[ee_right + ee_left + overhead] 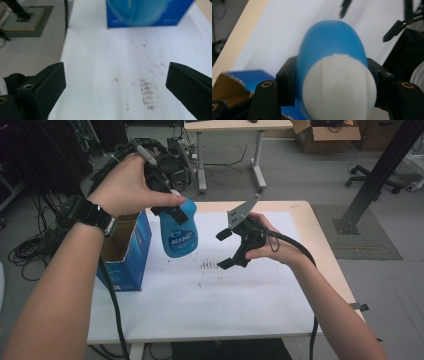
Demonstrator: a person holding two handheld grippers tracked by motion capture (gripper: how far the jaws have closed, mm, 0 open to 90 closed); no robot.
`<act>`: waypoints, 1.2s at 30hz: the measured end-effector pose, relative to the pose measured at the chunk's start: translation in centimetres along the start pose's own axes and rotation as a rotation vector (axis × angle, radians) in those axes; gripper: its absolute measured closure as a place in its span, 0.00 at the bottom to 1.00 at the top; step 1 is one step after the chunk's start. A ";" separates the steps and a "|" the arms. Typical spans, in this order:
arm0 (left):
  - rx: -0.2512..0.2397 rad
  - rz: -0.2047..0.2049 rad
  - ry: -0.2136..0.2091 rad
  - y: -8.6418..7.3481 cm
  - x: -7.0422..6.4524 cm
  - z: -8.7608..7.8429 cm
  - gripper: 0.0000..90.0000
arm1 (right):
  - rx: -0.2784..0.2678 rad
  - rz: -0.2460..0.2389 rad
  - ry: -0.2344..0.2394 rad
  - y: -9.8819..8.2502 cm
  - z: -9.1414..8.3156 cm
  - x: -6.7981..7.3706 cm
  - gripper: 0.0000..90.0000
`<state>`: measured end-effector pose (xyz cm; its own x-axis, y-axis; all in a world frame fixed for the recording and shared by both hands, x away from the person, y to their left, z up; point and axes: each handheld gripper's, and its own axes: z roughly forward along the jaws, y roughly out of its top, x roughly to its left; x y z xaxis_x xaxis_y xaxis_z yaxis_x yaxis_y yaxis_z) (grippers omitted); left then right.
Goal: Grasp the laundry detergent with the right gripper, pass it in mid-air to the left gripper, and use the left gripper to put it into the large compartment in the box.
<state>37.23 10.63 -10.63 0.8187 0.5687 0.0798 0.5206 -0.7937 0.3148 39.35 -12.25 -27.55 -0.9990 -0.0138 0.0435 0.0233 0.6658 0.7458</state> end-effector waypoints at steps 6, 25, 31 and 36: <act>-0.005 -0.194 0.075 -0.7 1.8 -1.7 0.42 | 0.019 0.050 -0.078 -2.4 -2.3 -0.5 0.02; -0.037 -0.826 0.281 -9.5 9.5 -3.9 0.42 | 0.063 0.134 -0.222 -7.2 -7.7 -1.5 0.02; -0.032 -0.876 0.283 -11.0 10.4 -2.8 0.42 | 0.082 0.148 -0.221 -8.0 -8.0 -1.7 0.03; -0.020 -0.900 0.269 -12.1 10.9 -1.0 0.42 | 0.088 0.151 -0.225 -8.5 -8.2 -1.6 0.03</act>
<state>39.66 26.66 -12.58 0.0252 0.9996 0.0133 0.9243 -0.0284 0.3806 41.12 -23.99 -28.52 -0.9681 0.2505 -0.0062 0.1793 0.7099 0.6811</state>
